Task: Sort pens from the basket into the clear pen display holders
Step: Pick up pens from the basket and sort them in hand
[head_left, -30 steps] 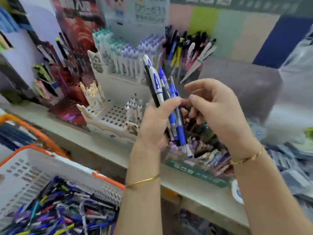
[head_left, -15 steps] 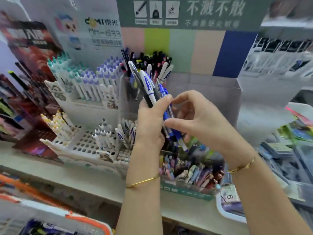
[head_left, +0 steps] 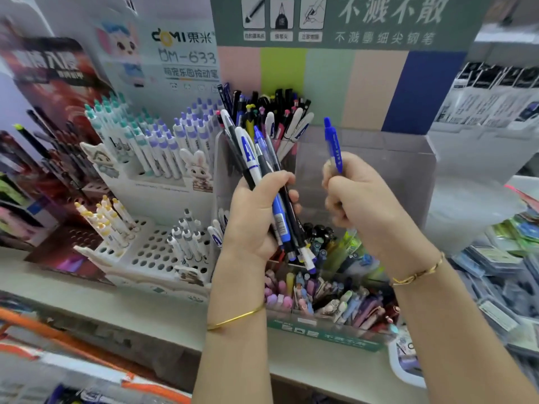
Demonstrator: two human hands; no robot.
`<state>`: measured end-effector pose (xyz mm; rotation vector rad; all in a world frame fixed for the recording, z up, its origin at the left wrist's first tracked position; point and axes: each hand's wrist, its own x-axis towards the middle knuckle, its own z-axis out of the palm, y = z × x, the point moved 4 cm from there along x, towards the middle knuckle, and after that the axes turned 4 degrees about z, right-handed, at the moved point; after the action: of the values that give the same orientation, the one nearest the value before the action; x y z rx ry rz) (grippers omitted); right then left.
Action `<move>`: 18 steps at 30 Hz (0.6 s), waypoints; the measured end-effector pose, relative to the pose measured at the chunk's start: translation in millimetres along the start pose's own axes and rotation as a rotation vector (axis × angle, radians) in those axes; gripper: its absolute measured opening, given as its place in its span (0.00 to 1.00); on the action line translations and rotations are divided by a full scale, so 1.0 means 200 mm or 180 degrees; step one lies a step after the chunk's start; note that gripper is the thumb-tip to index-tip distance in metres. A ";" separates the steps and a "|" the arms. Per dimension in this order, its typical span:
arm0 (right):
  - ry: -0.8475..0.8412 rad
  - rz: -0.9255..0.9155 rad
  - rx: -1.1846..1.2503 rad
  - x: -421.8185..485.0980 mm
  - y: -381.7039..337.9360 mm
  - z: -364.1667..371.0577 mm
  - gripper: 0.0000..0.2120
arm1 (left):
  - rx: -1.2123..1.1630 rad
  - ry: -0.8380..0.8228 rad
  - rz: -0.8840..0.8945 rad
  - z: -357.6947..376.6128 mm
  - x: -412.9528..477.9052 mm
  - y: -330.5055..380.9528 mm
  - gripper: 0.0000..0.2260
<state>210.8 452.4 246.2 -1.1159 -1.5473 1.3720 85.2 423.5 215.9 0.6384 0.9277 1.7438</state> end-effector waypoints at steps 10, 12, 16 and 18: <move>-0.0480 -0.1897 -0.1288 0.04 -0.11 0.13 0.20 | -0.0363 -0.0275 -0.0359 -0.01 -0.03 0.04 0.05; -0.0413 -0.2132 -0.1423 0.04 -0.10 0.14 0.19 | -0.0417 -0.0278 -0.0364 -0.01 -0.04 0.04 0.04; -0.0400 -0.2289 -0.1796 0.05 -0.08 0.14 0.20 | -0.0277 -0.0359 -0.0327 -0.02 -0.06 0.05 0.05; -0.0426 -0.2318 -0.1895 0.06 -0.08 0.14 0.21 | -0.0155 -0.0311 -0.0339 -0.03 -0.06 0.04 0.02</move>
<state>178.4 453.7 257.9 -0.6487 -2.2430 0.5088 80.0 409.4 220.2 0.6257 0.8344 1.6213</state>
